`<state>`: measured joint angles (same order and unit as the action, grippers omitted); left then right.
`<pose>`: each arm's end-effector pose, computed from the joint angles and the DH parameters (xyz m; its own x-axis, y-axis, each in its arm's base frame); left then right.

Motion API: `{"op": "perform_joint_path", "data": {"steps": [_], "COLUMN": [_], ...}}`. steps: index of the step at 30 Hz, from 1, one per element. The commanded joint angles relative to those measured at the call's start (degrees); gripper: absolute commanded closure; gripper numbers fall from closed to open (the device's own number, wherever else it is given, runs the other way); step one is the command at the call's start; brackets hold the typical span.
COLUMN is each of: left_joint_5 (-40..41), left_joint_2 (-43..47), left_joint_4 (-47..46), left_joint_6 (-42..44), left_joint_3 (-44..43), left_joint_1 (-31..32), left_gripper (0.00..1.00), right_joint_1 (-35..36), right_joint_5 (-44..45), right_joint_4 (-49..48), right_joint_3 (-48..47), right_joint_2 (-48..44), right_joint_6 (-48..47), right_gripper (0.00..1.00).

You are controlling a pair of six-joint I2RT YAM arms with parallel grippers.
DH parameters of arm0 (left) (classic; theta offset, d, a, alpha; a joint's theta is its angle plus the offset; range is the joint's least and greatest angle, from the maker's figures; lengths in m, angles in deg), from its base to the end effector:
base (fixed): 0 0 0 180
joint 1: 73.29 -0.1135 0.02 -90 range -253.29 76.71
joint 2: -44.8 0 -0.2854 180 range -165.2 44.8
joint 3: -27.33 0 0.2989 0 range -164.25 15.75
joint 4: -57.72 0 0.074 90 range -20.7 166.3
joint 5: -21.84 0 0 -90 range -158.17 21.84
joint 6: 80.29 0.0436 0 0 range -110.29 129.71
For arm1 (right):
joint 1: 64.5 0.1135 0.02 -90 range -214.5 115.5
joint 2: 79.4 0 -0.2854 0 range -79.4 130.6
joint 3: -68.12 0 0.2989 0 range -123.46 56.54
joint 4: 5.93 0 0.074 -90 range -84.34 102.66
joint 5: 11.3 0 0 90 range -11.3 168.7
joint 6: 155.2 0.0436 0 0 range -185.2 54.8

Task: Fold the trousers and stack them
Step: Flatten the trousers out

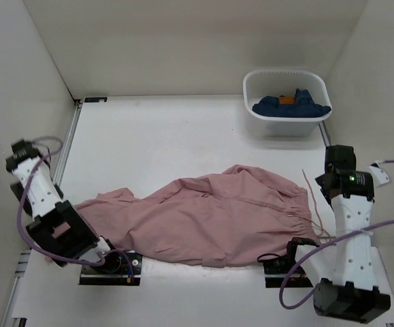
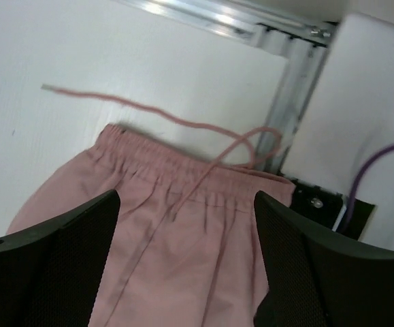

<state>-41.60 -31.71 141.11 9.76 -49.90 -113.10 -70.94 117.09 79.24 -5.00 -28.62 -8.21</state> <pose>0.1924 0.1857 0.2827 -0.7624 -0.6344 -0.1272 -0.6158 0.6511 0.4436 0.1613 -0.0455 0.3520 -0.1716 0.6808 -0.7121 0.9427 0.3233 0.0819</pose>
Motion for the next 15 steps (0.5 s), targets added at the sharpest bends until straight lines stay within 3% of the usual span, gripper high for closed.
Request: {"op": "perform_joint_path", "data": {"steps": [1, 3, 4, 6, 7, 10, 15], "left_joint_5": [-11.7, -16.3, -17.9, -21.2, -21.2, -18.1, -13.0], "left_joint_2": [-5.3, -9.3, -10.0, -10.8, -11.5, -14.4, -22.0], "left_joint_4": [-0.3, 3.6, 3.6, 1.8, 0.2, -5.0, -8.4], "left_joint_6": [-0.1, -0.1, -0.1, -0.1, -0.1, -0.1, -0.1], "left_joint_3": [-17.3, -20.9, -20.9, -17.3, -15.4, -8.5, -5.3], "left_joint_1": [8.7, 14.4, 20.3, 26.5, 33.1, 44.8, 51.1], "left_gripper": [0.25, 0.25, 0.25, 0.25, 0.25, 0.24, 0.24], "right_joint_1": [-0.1, 0.5, 0.5, 0.5, 0.5, 0.5, 1.1], "right_joint_5": [-9.9, -13.2, -14.6, -17.9, -18.6, -19.3, -17.5], "right_joint_4": [-10.5, -13.1, -14.0, -17.1, -17.9, -21.2, -25.2], "right_joint_3": [-4.3, -4.9, -5.5, -5.5, -5.5, -4.7, -2.2], "right_joint_2": [6.0, 9.6, 10.6, 13.2, 13.9, 17.2, 23.0], "right_joint_6": [-13.5, -15.1, -15.2, -15.7, -15.7, -13.8, -10.2], "right_gripper": [0.16, 0.16, 0.16, 0.16, 0.16, 0.16, 0.16]}}
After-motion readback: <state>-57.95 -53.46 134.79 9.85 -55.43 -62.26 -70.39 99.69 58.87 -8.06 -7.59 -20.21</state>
